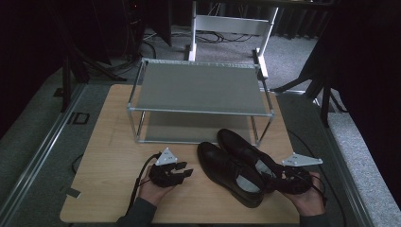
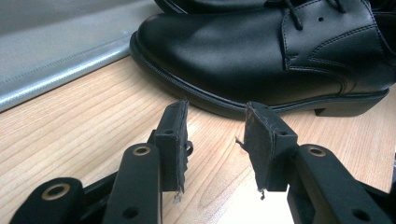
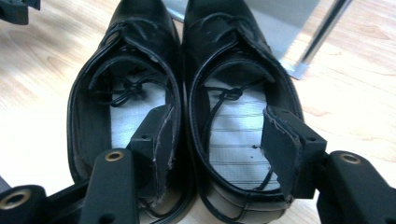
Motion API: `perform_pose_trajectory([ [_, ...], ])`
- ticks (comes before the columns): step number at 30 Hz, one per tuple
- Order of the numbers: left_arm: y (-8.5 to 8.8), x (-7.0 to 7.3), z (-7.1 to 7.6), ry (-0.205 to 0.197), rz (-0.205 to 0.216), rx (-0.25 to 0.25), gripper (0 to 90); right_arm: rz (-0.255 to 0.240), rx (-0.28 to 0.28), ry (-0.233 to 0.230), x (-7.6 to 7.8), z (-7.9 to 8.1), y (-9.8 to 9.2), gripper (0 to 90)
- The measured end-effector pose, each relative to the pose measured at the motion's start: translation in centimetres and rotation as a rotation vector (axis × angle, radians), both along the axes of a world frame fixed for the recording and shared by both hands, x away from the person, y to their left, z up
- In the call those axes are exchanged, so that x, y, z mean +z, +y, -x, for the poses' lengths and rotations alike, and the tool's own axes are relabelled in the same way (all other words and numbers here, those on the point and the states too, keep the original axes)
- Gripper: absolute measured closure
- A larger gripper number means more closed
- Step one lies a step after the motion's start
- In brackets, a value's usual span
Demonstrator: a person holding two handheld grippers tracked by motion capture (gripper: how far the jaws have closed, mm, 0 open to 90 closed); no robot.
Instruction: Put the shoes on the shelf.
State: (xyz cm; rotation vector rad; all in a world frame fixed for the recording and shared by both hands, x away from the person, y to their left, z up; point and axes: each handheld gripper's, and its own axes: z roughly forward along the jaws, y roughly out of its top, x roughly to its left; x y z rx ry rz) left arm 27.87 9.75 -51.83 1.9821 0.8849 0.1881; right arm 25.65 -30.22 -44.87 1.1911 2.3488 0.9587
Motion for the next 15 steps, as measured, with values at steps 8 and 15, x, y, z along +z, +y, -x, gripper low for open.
perform_pose_trajectory([
  [8, -0.1, -0.1, 0.0, 0.004, -0.005, -0.001, 59.5, 0.027, 0.026, 0.049, -0.8, -0.3, 1.0, 41.0],
  [15, -0.1, -0.2, 0.0, 0.009, -0.006, -0.001, 59.4, 0.072, 0.023, 0.079, -1.5, -0.7, 1.7, 40.8],
])
